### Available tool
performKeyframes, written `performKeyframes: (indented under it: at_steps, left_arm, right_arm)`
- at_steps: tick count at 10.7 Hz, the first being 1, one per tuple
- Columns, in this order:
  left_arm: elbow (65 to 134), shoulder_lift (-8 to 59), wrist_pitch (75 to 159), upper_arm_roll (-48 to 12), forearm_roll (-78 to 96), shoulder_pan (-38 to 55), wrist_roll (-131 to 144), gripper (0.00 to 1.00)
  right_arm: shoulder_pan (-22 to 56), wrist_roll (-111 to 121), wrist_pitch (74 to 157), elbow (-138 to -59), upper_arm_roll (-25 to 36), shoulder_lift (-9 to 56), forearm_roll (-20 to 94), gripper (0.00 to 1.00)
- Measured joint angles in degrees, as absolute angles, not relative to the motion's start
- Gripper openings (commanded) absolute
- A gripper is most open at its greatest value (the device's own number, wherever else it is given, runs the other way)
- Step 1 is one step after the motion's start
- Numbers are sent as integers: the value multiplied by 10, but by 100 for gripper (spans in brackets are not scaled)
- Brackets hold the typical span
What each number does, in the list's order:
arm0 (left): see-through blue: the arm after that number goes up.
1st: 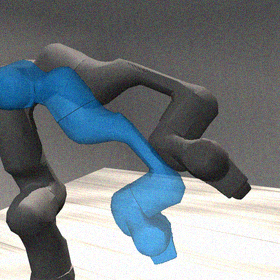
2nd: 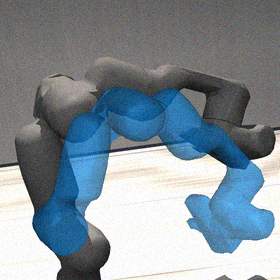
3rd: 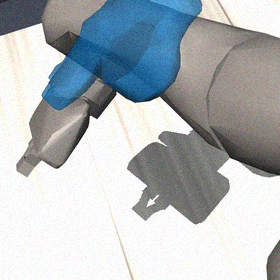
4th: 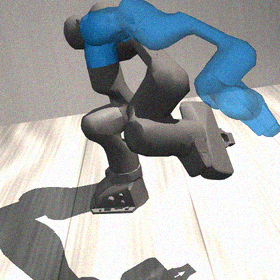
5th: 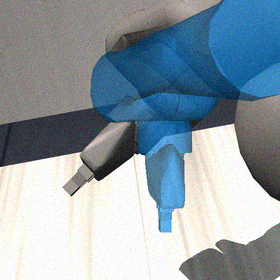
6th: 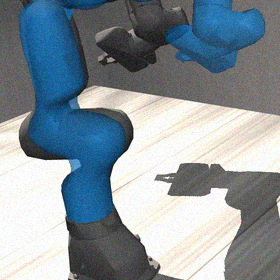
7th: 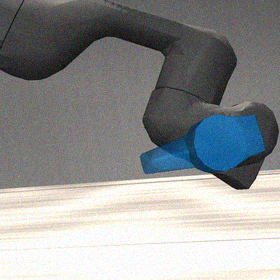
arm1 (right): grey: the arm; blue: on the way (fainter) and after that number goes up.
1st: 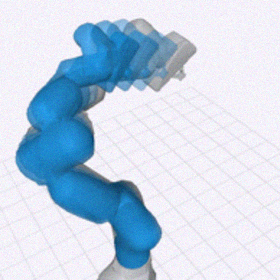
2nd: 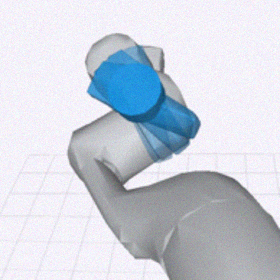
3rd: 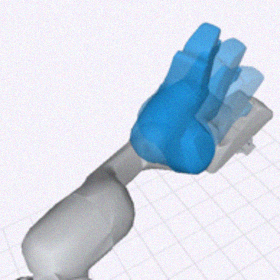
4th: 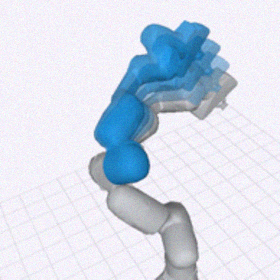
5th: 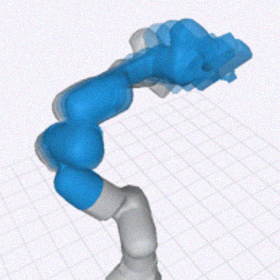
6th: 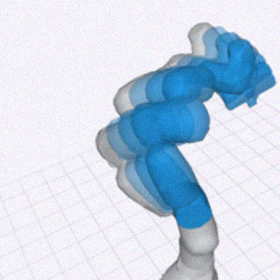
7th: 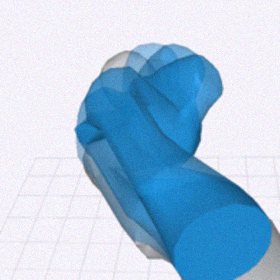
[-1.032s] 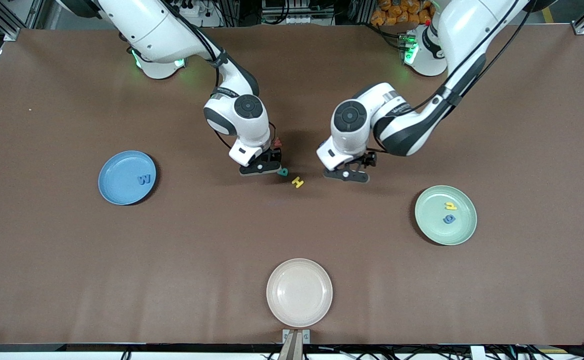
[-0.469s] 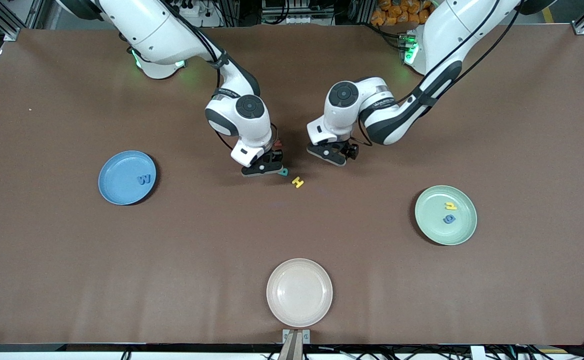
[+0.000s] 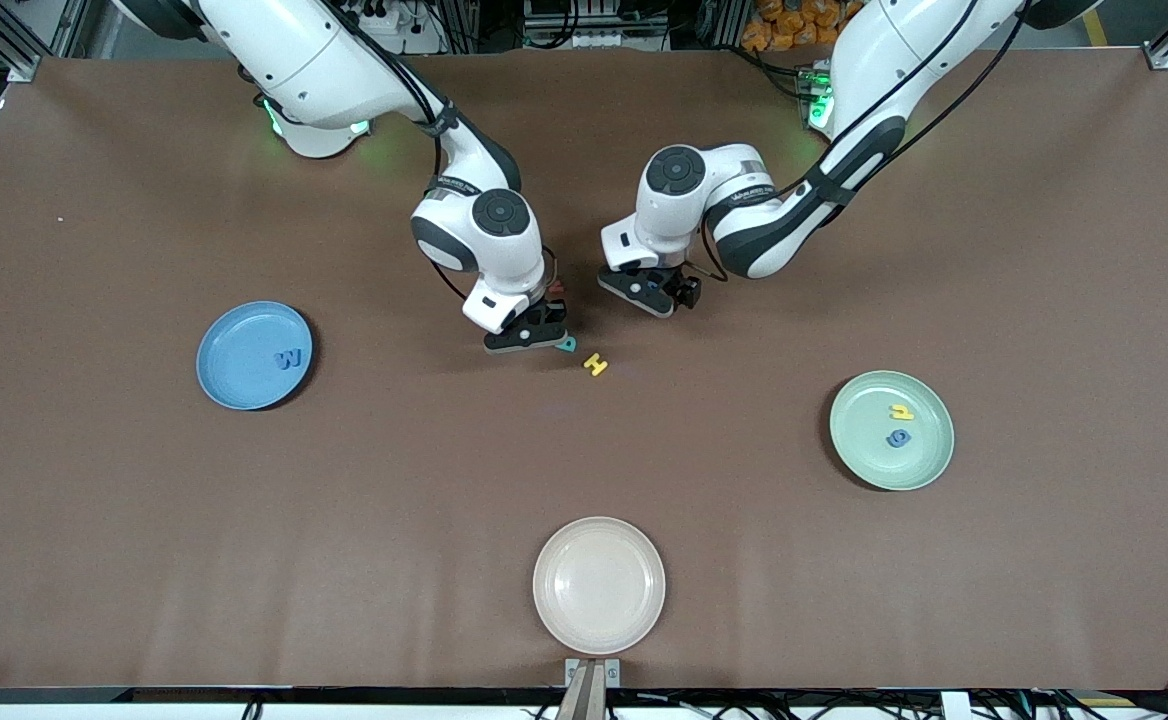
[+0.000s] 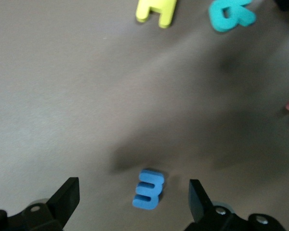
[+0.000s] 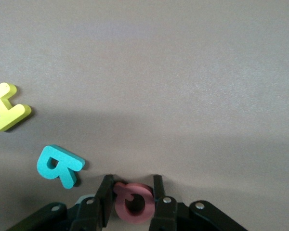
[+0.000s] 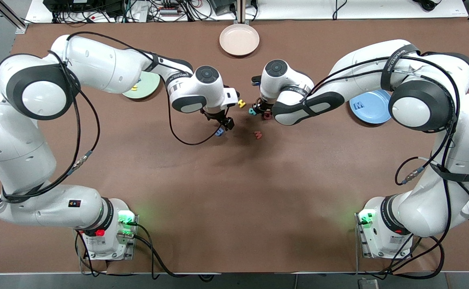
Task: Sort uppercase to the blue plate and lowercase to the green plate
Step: 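Grasp the blue m with the left gripper while the right carries Q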
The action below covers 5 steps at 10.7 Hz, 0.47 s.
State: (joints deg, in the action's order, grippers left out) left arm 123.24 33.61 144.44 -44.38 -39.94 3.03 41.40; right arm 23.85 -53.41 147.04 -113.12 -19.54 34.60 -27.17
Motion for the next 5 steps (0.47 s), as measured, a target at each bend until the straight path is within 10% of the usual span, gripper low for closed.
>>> performKeyframes:
  at_steps: [5]
  left_arm:
    - [1244,370,1470,-443,-449,30,413,74]
  right_arm:
    - [213,-483,1469,-1129,-191,346,-272,33]
